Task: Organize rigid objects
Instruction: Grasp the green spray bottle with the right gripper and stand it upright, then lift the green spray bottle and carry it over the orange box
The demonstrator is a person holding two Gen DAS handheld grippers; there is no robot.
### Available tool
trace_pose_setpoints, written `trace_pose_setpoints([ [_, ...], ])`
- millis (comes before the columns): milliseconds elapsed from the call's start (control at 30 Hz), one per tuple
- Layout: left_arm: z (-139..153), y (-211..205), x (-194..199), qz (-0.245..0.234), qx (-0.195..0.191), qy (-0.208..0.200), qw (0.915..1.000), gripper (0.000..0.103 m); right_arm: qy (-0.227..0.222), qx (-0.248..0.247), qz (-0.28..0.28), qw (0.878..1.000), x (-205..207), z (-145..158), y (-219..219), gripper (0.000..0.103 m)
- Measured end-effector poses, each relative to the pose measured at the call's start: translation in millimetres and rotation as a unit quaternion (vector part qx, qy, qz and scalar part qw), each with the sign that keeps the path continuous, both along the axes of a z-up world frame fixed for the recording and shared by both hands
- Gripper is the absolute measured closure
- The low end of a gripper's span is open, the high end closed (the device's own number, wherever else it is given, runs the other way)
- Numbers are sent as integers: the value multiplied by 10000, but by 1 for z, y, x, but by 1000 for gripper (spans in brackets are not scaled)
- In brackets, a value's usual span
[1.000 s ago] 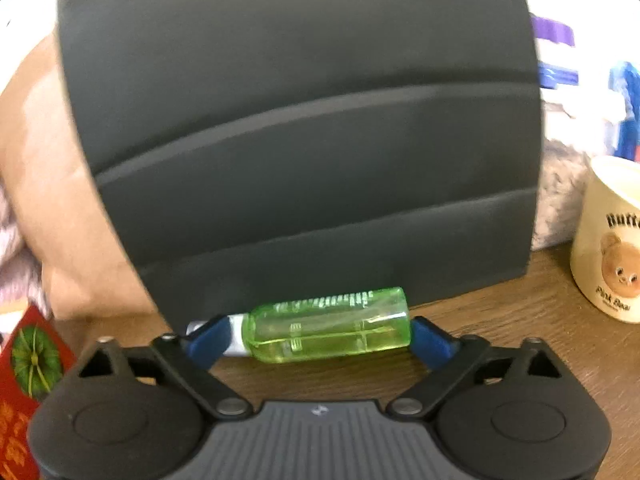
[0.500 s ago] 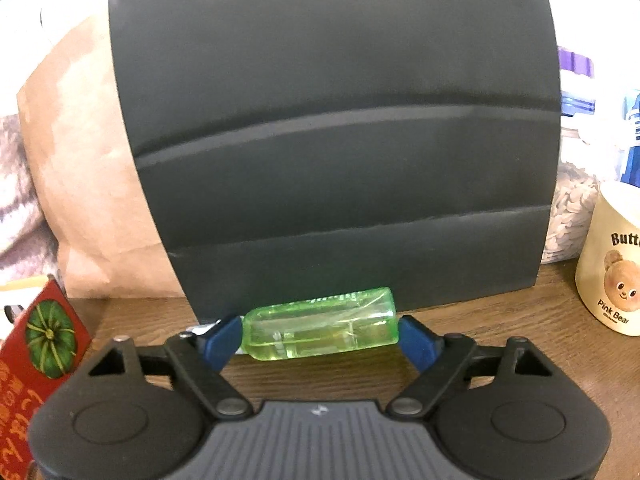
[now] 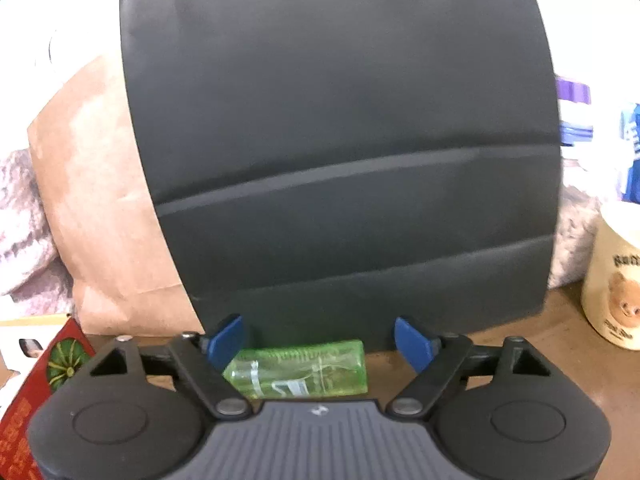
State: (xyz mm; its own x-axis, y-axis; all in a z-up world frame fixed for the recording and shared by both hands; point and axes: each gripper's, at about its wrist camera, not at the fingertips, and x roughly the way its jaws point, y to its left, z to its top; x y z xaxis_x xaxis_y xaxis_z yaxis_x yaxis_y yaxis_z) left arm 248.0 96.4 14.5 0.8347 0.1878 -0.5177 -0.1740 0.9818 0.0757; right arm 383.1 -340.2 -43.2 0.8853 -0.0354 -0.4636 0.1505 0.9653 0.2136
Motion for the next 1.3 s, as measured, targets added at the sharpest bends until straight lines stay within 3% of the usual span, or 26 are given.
trace_pose_setpoints([
  [133, 0, 0, 0, -2, -3, 0, 10000, 93, 216, -2, 97, 9997, 9, -5, 2, 57],
  [200, 0, 0, 0, -6, -6, 1, 10000, 92, 316, 54, 99, 9994, 2, -1, 0, 66],
  [300, 0, 0, 0, -10, -12, 1, 10000, 92, 527, 312, 239, 9978, -14, 5, -1, 66],
  [400, 0, 0, 0, -11, -14, 1, 10000, 92, 745, 236, 313, 9965, -33, 15, 6, 66],
  [500, 0, 0, 0, -8, -9, 0, 10000, 92, 895, -73, 587, 9942, -57, 21, 17, 61],
  [567, 0, 0, 0, -6, -5, 0, 10000, 92, 645, -464, 880, 9929, -76, 28, 28, 50],
  [633, 0, 0, 0, -5, -3, -1, 10000, 92, 284, -894, 1236, 9879, -95, 37, 39, 22],
  [767, 0, 0, 0, -7, -4, 0, 10000, 92, 118, -1576, 1609, 9742, -90, 40, 61, 19],
  [867, 0, 0, 0, -6, -7, -1, 10000, 92, 373, -2048, 1936, 9587, -77, 23, 73, 18],
  [967, 0, 0, 0, -7, -8, 0, 10000, 92, 716, -1735, 2257, 9559, -74, 10, 68, 22],
  [1000, 0, 0, 0, -7, -6, 0, 10000, 92, 750, -1646, 2252, 9574, -72, 9, 68, 33],
  [1033, 0, 0, 0, -7, -6, -1, 10000, 92, 768, -1523, 2244, 9594, -70, 8, 67, 54],
  [1067, 0, 0, 0, -6, -8, 0, 10000, 92, 785, -1398, 2158, 9632, -69, 9, 65, 59],
  [1200, 0, 0, 0, -7, -7, 0, 10000, 92, 915, -991, 1858, 9733, -67, 8, 57, 65],
  [1300, 0, 0, 0, -6, -5, 0, 10000, 92, 889, -966, 1674, 9771, -68, 8, 58, 69],
])
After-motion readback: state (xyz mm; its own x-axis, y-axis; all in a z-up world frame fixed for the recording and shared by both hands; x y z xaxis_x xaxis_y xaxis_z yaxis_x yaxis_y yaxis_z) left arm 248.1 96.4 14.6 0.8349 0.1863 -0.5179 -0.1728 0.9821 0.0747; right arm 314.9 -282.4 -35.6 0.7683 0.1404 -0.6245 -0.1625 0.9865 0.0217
